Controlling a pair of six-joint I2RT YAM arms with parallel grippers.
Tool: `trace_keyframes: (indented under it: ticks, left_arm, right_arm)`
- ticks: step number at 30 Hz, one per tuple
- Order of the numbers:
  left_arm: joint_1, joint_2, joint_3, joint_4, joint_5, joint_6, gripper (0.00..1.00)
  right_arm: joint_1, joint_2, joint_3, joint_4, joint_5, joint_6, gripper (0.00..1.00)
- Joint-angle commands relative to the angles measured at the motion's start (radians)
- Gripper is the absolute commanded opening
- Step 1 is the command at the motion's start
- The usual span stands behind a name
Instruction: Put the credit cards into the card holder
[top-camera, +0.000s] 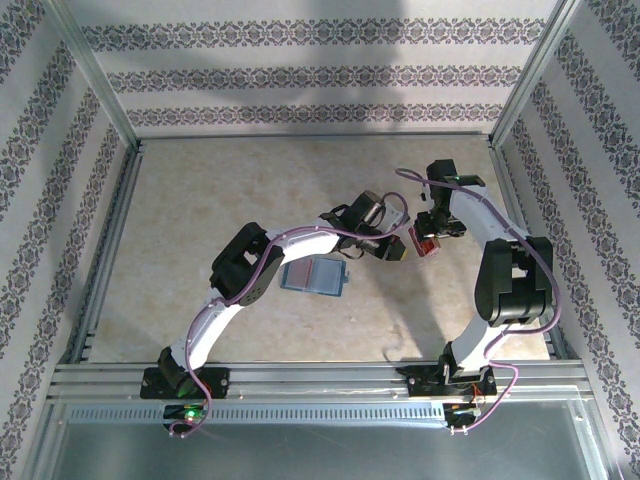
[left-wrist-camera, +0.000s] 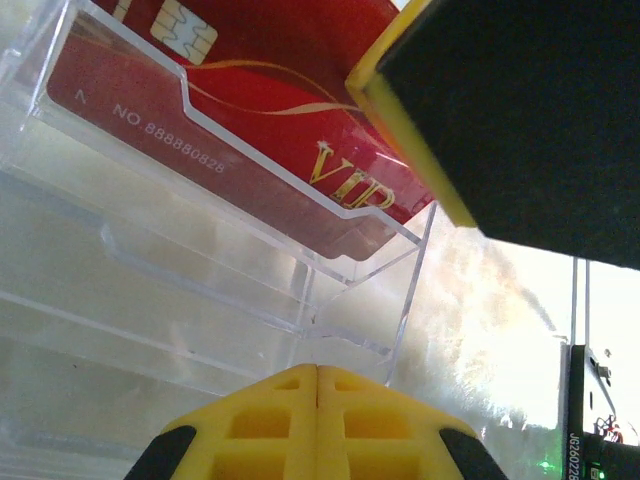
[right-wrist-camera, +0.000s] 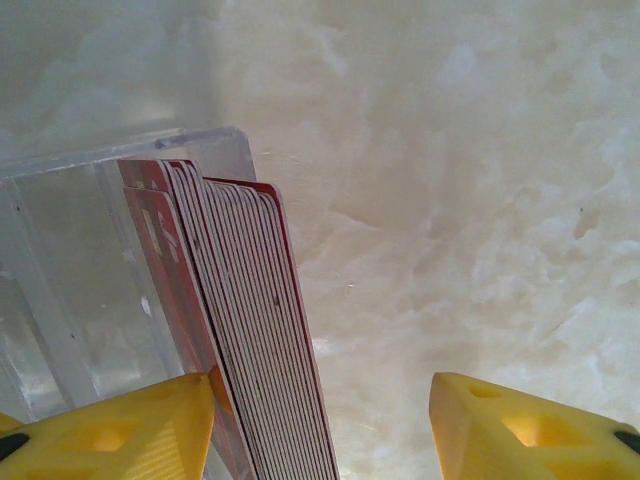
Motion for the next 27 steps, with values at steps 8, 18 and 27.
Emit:
trace_keyframes:
  ticks: [8,18,27]
  left_arm:
    - [-0.005,0.014,-0.038,-0.071,-0.061,0.033,0.01]
    - [-0.005,0.019,-0.032,-0.072,-0.062,0.034,0.01]
    - [-0.005,0.022,-0.03,-0.071,-0.063,0.036,0.01]
  right_arm:
    - [-0.008,-0.047,-0.011,-0.012,0.04,0.017,0.44]
    - [0.009,-0.061,-0.016,-0.017,0.06,0.011,0.32]
    - [0.022,-0.071,-0.021,-0.019,0.072,0.007,0.24]
